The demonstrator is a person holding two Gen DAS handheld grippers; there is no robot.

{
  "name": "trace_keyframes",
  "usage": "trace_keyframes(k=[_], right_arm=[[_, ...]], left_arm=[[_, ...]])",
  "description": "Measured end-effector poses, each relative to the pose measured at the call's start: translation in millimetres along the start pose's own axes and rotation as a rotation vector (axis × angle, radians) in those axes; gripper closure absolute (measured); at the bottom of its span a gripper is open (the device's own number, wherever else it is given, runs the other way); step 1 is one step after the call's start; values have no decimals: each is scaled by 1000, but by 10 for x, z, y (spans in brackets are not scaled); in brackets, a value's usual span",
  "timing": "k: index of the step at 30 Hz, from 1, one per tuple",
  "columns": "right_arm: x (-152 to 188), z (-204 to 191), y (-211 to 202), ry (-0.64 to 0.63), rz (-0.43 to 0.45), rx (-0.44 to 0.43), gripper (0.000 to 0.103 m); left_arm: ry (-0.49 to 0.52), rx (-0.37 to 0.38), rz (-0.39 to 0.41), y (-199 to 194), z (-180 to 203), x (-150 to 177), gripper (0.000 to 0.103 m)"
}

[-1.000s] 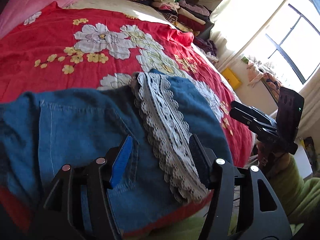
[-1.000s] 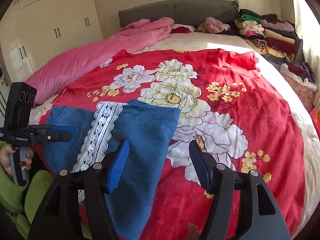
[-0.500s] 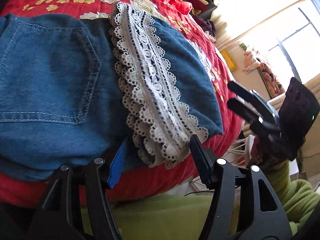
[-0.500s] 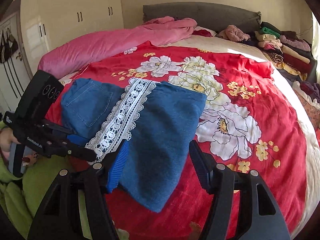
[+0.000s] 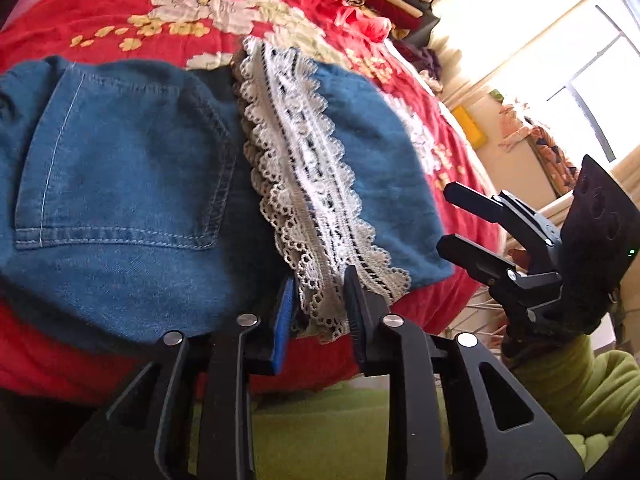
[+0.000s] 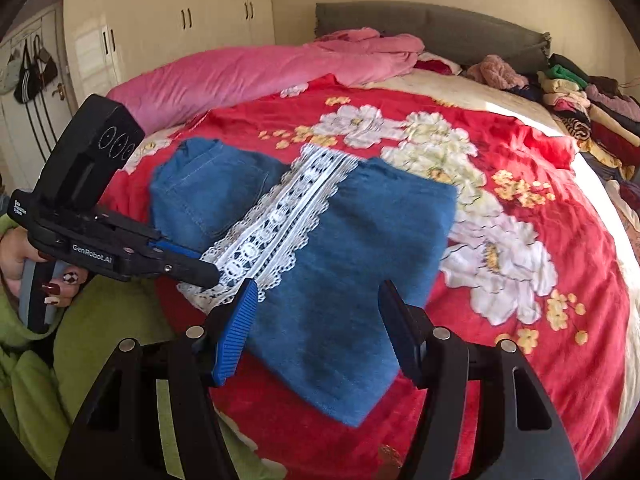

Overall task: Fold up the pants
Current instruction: 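Open the left tool and release the folded leg onto the pants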

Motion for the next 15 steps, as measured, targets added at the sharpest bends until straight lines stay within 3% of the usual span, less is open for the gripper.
trace_keyframes(k=[5, 12, 15], right_arm=[[219, 58, 337, 15, -187, 48, 42], [271, 79, 297, 37, -161, 28, 42], [207, 123, 133, 66, -103, -22, 42]], left_arm=[[17, -15, -6, 10, -35, -7, 74], [42, -35, 11, -41, -7, 25, 68], [70, -63, 55, -164, 41, 4, 62]])
Point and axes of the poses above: each gripper's, at about its wrist camera, not at the fingertips, and y roughly the way its jaws point, z to its right, x to its underside, the point moved 2 cm from there along y, roughly the way its jaws point
